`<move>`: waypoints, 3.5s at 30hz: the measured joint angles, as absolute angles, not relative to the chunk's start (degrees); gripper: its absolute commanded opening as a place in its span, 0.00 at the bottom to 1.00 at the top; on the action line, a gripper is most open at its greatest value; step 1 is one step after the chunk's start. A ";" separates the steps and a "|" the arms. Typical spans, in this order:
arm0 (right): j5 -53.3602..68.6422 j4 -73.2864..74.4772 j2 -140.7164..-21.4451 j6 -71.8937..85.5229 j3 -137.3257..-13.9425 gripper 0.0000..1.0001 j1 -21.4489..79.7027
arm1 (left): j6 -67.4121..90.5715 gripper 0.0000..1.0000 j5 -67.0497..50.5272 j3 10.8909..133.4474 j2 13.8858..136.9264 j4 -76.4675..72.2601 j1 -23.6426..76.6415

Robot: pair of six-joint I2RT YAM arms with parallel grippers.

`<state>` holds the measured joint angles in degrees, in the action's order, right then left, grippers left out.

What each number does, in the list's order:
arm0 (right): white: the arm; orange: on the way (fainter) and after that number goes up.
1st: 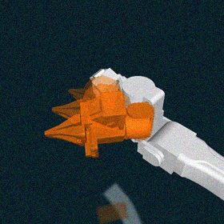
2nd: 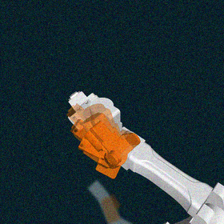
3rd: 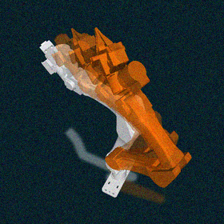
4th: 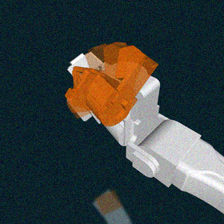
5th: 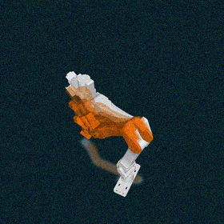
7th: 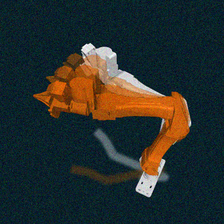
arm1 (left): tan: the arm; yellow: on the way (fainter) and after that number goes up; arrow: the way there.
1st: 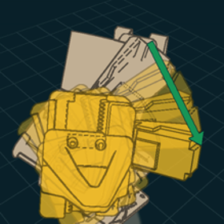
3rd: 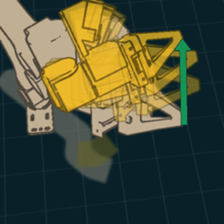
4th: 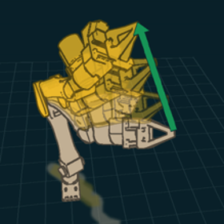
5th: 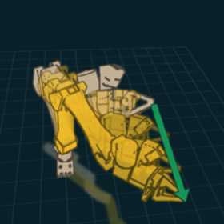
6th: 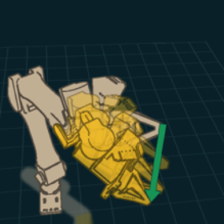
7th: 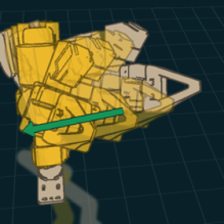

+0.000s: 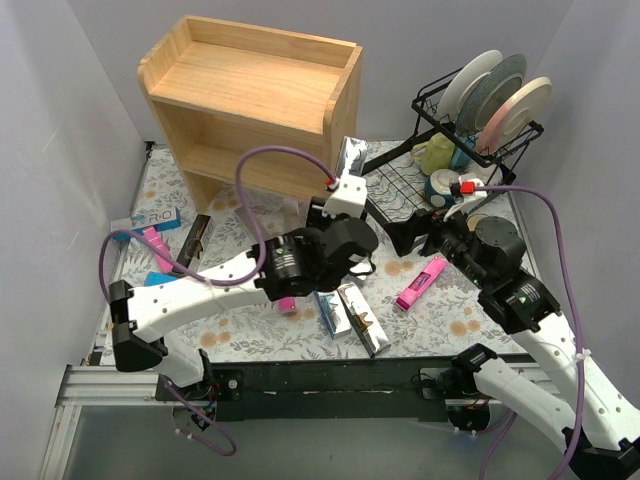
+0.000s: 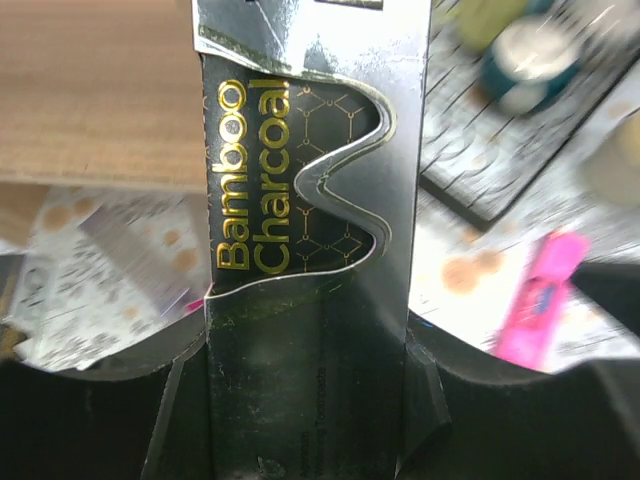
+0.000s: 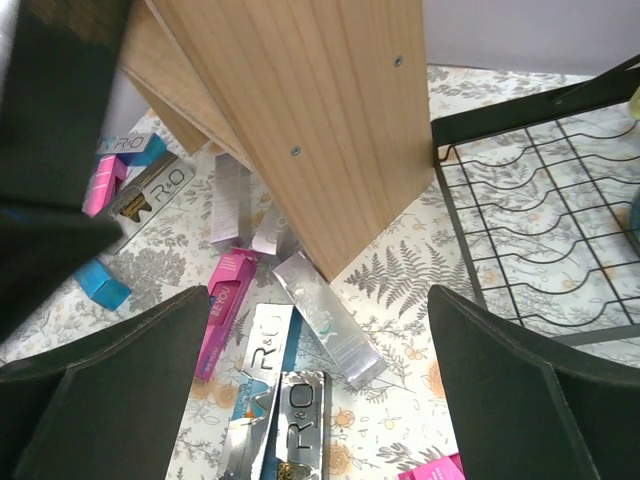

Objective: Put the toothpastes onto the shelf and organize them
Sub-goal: Pick up the toothpaste from the center of the board, then place the toothpaste on the shelf, then adjust the toothpaste on the shelf.

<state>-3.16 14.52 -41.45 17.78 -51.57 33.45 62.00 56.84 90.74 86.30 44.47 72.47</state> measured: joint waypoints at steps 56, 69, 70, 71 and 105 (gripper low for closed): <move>-8.25 15.07 -30.20 10.94 -38.37 0.97 33.45 | 50.76 0.60 12.08 77.43 87.92 17.50 32.95; -8.21 15.03 -29.34 11.00 -37.69 0.97 33.45 | 51.99 0.54 10.50 73.49 86.39 12.25 32.93; -8.19 15.03 -29.34 11.09 -37.67 0.97 33.45 | 52.14 0.54 10.20 73.10 86.24 11.57 32.82; -8.12 15.00 -29.34 11.16 -37.67 0.97 33.45 | 52.31 0.53 9.96 72.71 86.15 11.03 32.77; -5.78 14.70 -30.24 12.53 -36.71 0.96 33.45 | 58.54 0.70 1.69 69.93 82.56 7.70 32.97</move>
